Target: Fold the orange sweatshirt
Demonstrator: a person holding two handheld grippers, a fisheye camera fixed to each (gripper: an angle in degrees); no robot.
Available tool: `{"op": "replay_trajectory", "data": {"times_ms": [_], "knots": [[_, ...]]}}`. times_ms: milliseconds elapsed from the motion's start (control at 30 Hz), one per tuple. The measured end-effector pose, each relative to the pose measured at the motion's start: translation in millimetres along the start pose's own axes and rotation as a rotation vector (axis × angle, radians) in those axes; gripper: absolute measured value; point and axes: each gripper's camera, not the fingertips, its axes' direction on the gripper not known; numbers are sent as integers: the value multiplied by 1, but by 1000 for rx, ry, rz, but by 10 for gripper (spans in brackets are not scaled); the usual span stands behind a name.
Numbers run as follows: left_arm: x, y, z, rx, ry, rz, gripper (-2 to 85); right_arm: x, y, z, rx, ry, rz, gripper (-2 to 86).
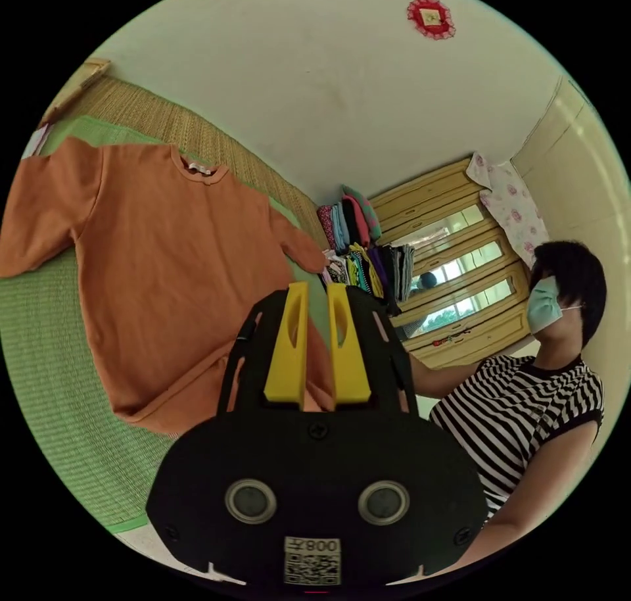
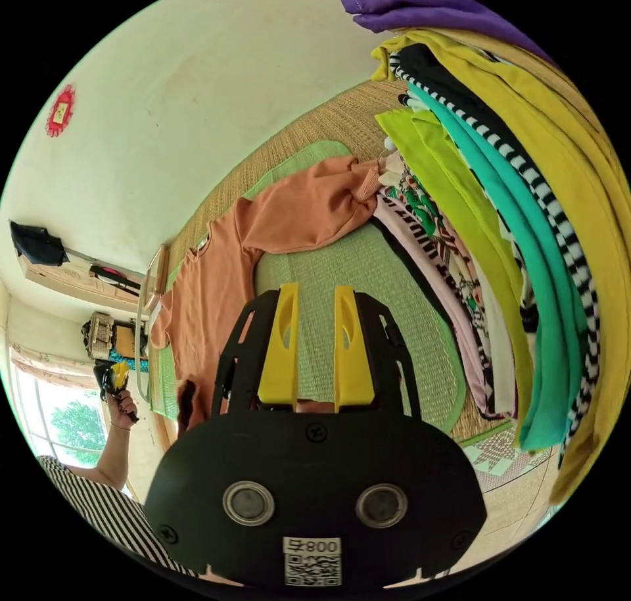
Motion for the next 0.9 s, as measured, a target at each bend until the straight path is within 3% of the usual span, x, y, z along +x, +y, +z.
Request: {"op": "replay_trajectory", "data": {"times_ms": [167, 300, 467, 733, 900], "knots": [[-43, -8, 59, -196, -53, -104, 71, -29, -12, 46, -88, -108, -87, 72], [-71, -9, 100, -246, -77, -158, 76, -100, 26, 107, -311, -270, -266, 68], [-86, -29, 142, -252, -43, -178, 72, -183, 81, 176, -580, -274, -452, 48], [-47, -58, 146, -229, 10, -37, 54, -265, 146, 208, -787, -545, -564, 5], [-29, -58, 190, -369, -17, 34, 35, -309, 188, 214, -915, -565, -744, 2]]}}
